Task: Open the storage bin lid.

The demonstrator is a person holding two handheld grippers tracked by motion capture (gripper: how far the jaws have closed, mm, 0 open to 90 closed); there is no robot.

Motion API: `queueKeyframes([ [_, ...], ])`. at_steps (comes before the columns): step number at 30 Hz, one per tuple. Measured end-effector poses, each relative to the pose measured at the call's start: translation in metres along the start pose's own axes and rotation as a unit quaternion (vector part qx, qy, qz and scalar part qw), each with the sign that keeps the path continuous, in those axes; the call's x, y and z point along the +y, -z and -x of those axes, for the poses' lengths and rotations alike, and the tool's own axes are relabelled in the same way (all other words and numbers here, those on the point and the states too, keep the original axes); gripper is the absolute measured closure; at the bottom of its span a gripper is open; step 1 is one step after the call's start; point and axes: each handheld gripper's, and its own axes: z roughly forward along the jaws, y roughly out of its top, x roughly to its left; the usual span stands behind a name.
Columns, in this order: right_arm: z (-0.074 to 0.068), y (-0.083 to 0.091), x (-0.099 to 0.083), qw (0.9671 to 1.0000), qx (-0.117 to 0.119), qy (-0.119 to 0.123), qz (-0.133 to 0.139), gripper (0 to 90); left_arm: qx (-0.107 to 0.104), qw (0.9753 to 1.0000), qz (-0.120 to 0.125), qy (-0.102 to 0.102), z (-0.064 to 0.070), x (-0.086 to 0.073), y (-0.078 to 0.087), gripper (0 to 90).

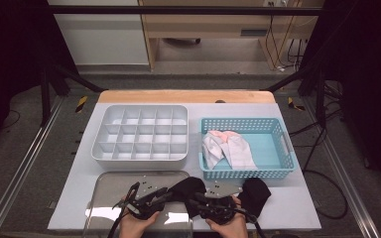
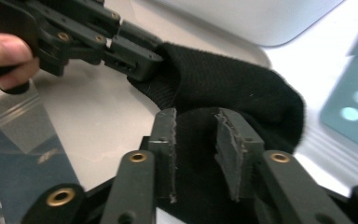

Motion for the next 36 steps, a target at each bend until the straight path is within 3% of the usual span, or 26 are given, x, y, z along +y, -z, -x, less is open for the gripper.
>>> queueKeyframes([
  [3,-0.002,-0.009,-0.001,1.0,0.0,0.006,-0.005,61.2,-0.001,1.0,-0.003,0.0,0.0,0.0,-0.001,72.8],
  [7,-0.008,-0.017,-0.002,0.9995,-0.008,0.023,-0.022,73.2,-0.008,0.9999,-0.01,0.002,0.002,0.001,-0.003,81.9],
  [9,-0.006,-0.015,0.0,0.9996,-0.007,0.017,-0.021,85.3,-0.015,0.9998,-0.011,0.005,0.0,0.001,-0.003,84.0],
  [11,-0.003,-0.012,0.001,0.9997,-0.001,0.005,-0.026,86.8,-0.019,0.9997,-0.011,0.007,-0.001,0.001,-0.002,85.1],
  [13,0.0,-0.006,0.002,0.9999,-0.002,-0.005,-0.015,87.4,-0.022,0.9997,-0.011,0.008,-0.001,0.001,-0.002,85.6],
  [17,0.011,0.018,0.004,0.9988,-0.019,-0.033,0.031,87.3,-0.036,0.9992,-0.016,0.008,-0.003,0.002,0.001,86.0],
  [18,0.017,0.028,0.004,0.9976,-0.025,-0.045,0.046,87.4,-0.047,0.9987,-0.017,0.011,-0.003,0.003,0.002,86.1],
  [20,0.026,0.043,0.002,0.9946,-0.042,-0.065,0.07,88.2,-0.044,0.9988,-0.023,0.007,-0.002,0.003,0.004,86.2],
  [22,0.034,0.053,0.002,0.9918,-0.064,-0.074,0.081,88.2,-0.062,0.9974,-0.034,0.012,-0.005,0.002,0.008,86.2],
  [25,0.045,0.065,0.0,0.9881,-0.071,-0.095,0.097,88.4,-0.072,0.9966,-0.037,0.016,-0.008,0.001,0.018,86.2],
  [29,0.051,0.063,-0.003,0.9881,-0.079,-0.101,0.086,88.4,-0.079,0.9959,-0.038,0.022,-0.016,0.001,0.028,86.1],
  [32,0.05,0.052,-0.004,0.9876,-0.112,-0.095,0.056,88.4,-0.086,0.9949,-0.046,0.025,-0.017,0.0,0.027,86.0],
  [36,0.051,0.038,-0.007,0.9852,-0.142,-0.095,0.012,88.5,-0.06,0.9971,-0.046,0.011,-0.014,-0.003,0.021,79.8],
])
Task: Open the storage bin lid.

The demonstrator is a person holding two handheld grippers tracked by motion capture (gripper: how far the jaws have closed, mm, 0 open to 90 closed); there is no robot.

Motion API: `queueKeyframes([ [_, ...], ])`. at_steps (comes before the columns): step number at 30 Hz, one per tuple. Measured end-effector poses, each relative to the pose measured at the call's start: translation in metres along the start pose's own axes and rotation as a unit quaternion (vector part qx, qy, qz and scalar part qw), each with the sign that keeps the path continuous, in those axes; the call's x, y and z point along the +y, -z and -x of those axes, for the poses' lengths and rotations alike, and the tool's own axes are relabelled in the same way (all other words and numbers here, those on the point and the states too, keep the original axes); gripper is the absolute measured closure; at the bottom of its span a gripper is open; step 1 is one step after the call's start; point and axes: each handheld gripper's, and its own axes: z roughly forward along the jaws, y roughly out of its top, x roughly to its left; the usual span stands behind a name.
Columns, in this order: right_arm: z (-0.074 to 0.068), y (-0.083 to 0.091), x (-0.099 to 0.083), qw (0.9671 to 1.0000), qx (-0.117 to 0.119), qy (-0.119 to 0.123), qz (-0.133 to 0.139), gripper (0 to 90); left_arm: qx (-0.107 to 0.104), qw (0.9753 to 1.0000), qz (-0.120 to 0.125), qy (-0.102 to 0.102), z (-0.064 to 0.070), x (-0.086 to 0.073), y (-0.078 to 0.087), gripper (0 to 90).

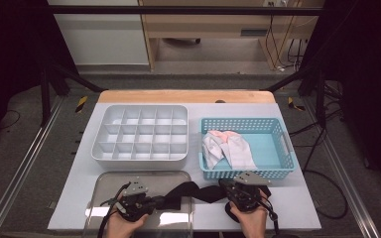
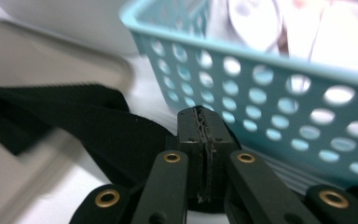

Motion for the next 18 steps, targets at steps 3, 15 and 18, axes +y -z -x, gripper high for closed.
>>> queueKeyframes([
  [3,-0.001,-0.006,-0.004,0.9997,-0.009,-0.001,-0.025,88.3,0.006,1.0,0.005,-0.001,0.001,-0.002,-0.004,71.8],
  [15,-0.016,0.003,0.005,0.997,0.052,0.043,0.037,72.8,-0.002,1.0,0.007,-0.004,0.01,-0.002,-0.004,85.4],
  [18,-0.028,0.006,0.008,0.9928,0.091,0.058,0.053,69.3,0.001,1.0,0.006,-0.003,0.01,-0.001,-0.004,85.5],
])
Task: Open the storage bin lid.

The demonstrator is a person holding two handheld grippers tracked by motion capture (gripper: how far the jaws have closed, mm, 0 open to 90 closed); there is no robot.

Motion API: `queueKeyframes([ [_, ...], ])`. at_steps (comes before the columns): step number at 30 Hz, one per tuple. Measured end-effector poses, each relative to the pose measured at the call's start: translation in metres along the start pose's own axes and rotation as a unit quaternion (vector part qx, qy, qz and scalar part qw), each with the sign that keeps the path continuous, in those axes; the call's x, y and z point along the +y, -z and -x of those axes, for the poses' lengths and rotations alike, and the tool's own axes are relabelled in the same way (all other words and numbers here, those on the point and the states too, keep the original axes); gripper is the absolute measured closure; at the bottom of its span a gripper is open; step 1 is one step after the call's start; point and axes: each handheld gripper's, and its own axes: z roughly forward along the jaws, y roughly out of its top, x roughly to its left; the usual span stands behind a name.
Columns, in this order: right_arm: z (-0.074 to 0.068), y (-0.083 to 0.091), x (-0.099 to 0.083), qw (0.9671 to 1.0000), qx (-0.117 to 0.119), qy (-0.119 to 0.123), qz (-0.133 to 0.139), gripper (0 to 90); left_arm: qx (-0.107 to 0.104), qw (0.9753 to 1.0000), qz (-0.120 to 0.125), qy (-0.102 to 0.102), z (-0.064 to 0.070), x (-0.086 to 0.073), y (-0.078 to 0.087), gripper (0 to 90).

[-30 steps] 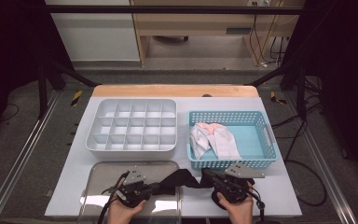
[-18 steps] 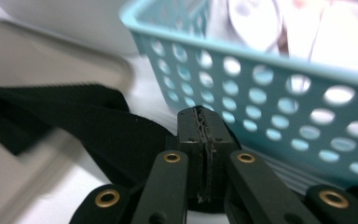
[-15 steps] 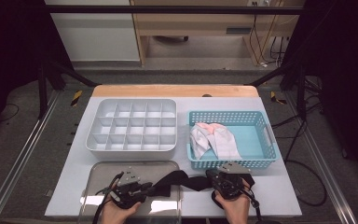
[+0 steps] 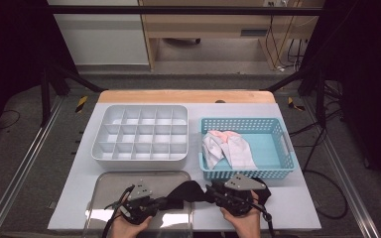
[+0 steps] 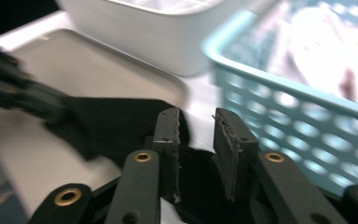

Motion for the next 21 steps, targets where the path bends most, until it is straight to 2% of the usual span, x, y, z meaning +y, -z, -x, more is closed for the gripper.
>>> queueKeyframes([
  [5,-0.02,-0.008,0.002,0.9987,0.045,0.026,0.001,63.0,-0.001,1.0,0.006,0.005,-0.002,0.0,0.001,85.5],
  [8,-0.03,-0.016,-0.001,0.9972,0.063,0.04,-0.01,58.5,-0.001,0.9999,0.011,0.007,-0.001,0.001,0.002,85.5],
  [12,-0.036,-0.029,-0.008,0.9957,0.067,0.056,-0.029,51.3,0.001,0.9998,0.018,0.009,-0.003,0.002,0.004,85.5],
  [15,-0.035,-0.038,-0.014,0.9941,0.059,0.077,-0.05,51.3,-0.001,0.9997,0.022,0.012,-0.003,0.002,0.004,85.5],
  [17,-0.035,-0.041,-0.016,0.9922,0.04,0.104,-0.057,64.1,-0.001,0.9997,0.021,0.01,-0.003,0.002,0.004,85.4],
  [18,-0.035,-0.041,-0.016,0.9912,0.041,0.108,-0.065,73.2,-0.002,0.9997,0.021,0.009,-0.003,0.002,0.004,85.3],
  [19,-0.035,-0.041,-0.015,0.9914,0.045,0.103,-0.068,82.5,-0.001,0.9998,0.021,0.008,-0.003,0.002,0.004,85.2],
  [21,-0.034,-0.039,-0.011,0.9919,0.058,0.089,-0.07,89.0,0.005,0.9997,0.021,0.007,-0.003,0.002,0.003,84.3],
])
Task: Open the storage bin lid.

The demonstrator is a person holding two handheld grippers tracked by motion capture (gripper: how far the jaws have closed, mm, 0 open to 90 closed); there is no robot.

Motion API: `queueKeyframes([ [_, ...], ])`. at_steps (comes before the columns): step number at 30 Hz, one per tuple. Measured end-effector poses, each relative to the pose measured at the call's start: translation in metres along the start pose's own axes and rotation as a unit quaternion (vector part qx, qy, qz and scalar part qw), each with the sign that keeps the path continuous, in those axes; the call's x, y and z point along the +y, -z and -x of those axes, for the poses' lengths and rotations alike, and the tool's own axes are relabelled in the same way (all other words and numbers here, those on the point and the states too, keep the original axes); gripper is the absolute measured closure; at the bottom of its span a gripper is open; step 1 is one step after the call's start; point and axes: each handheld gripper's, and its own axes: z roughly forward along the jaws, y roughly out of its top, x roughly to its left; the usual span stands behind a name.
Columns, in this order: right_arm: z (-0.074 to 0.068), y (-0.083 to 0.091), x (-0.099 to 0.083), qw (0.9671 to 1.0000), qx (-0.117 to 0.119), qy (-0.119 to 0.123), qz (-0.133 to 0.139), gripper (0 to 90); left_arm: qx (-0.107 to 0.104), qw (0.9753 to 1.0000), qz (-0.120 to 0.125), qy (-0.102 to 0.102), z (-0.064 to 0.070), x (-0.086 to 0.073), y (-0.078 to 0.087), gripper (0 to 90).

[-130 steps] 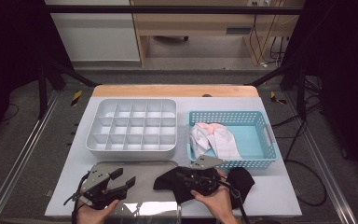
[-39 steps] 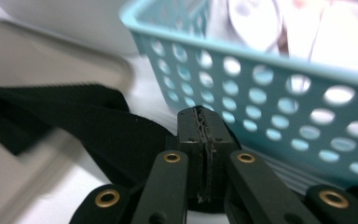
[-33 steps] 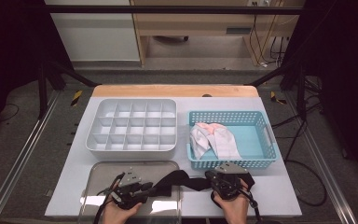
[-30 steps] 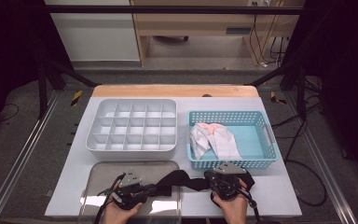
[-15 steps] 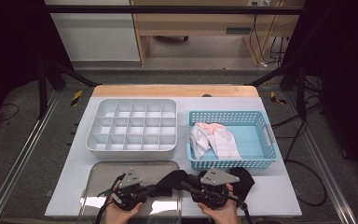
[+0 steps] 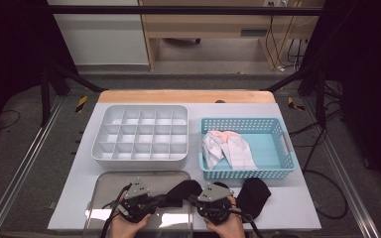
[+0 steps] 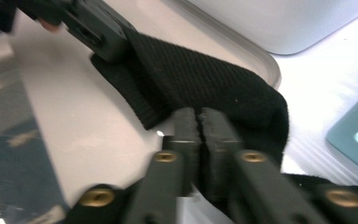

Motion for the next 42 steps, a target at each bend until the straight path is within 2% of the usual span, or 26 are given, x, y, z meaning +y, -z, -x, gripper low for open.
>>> queueKeyframes([
  [2,0.001,0.004,0.004,0.9999,0.008,-0.007,0.004,89.4,0.004,1.0,-0.003,-0.002,-0.001,-0.001,-0.001,80.8],
  [6,0.005,0.012,0.007,0.9985,0.02,-0.038,0.033,89.6,0.007,1.0,-0.005,-0.001,0.0,-0.005,-0.004,65.7],
  [8,0.007,0.017,0.008,0.9969,0.023,-0.054,0.052,89.6,0.004,1.0,-0.007,-0.001,0.002,-0.006,-0.005,64.5],
  [10,0.008,0.022,0.01,0.9947,0.029,-0.072,0.068,89.7,0.001,0.9999,-0.01,-0.007,0.004,-0.007,-0.006,65.9],
  [14,0.008,0.028,0.014,0.9928,0.035,-0.08,0.082,89.7,-0.011,0.9997,-0.015,-0.016,0.01,-0.005,-0.004,82.8],
  [18,0.007,0.036,0.016,0.992,0.039,-0.087,0.082,89.7,-0.029,0.9988,-0.006,-0.039,0.014,0.004,0.012,84.4],
  [20,0.011,0.039,0.018,0.9913,0.032,-0.099,0.08,89.7,-0.041,0.9977,-0.013,-0.052,0.015,0.012,0.02,84.3],
  [21,0.014,0.04,0.019,0.9909,0.027,-0.105,0.08,89.7,-0.042,0.9975,-0.008,-0.056,0.016,0.016,0.023,84.3],
  [23,0.022,0.038,0.021,0.9892,0.019,-0.127,0.07,89.7,-0.049,0.997,-0.018,-0.056,0.015,0.022,0.024,84.1],
  [25,0.03,0.03,0.02,0.987,0.012,-0.15,0.055,89.6,-0.03,0.9972,-0.025,-0.064,0.015,0.025,0.02,83.6],
  [27,0.035,0.023,0.019,0.987,0.005,-0.155,0.043,89.4,-0.006,0.9976,-0.026,-0.064,0.013,0.026,0.012,80.8],
  [28,0.036,0.019,0.018,0.9883,-0.011,-0.148,0.036,89.4,0.01,0.9977,-0.024,-0.062,0.011,0.025,0.008,75.4],
  [29,0.037,0.016,0.017,0.9899,-0.024,-0.136,0.03,89.3,0.022,0.998,-0.02,-0.057,0.01,0.023,0.003,66.2],
  [31,0.038,0.014,0.015,0.9902,-0.041,-0.131,0.027,89.3,0.031,0.9983,-0.012,-0.048,0.006,0.016,-0.003,58.3],
  [32,0.039,0.013,0.014,0.9901,-0.041,-0.131,0.028,89.3,0.033,0.9984,-0.007,-0.046,0.006,0.013,-0.004,54.3],
  [34,0.039,0.011,0.011,0.9909,-0.051,-0.123,0.02,89.3,0.038,0.9983,0.001,-0.045,0.005,0.008,-0.006,51.7],
  [36,0.038,0.009,0.008,0.9913,-0.056,-0.118,0.015,89.3,0.03,0.9988,0.015,-0.035,0.005,0.006,-0.009,55.2],
  [37,0.038,0.007,0.006,0.9913,-0.057,-0.118,0.013,89.3,0.028,0.9988,0.019,-0.035,0.006,0.006,-0.01,60.3],
  [39,0.037,0.006,0.006,0.9916,-0.057,-0.116,0.014,89.4,0.019,0.9986,0.029,-0.041,0.01,0.007,-0.008,79.0],
  [42,0.033,0.01,0.006,0.992,-0.046,-0.117,0.016,89.5,0.008,0.998,0.037,-0.051,0.015,0.01,-0.001,83.0],
])
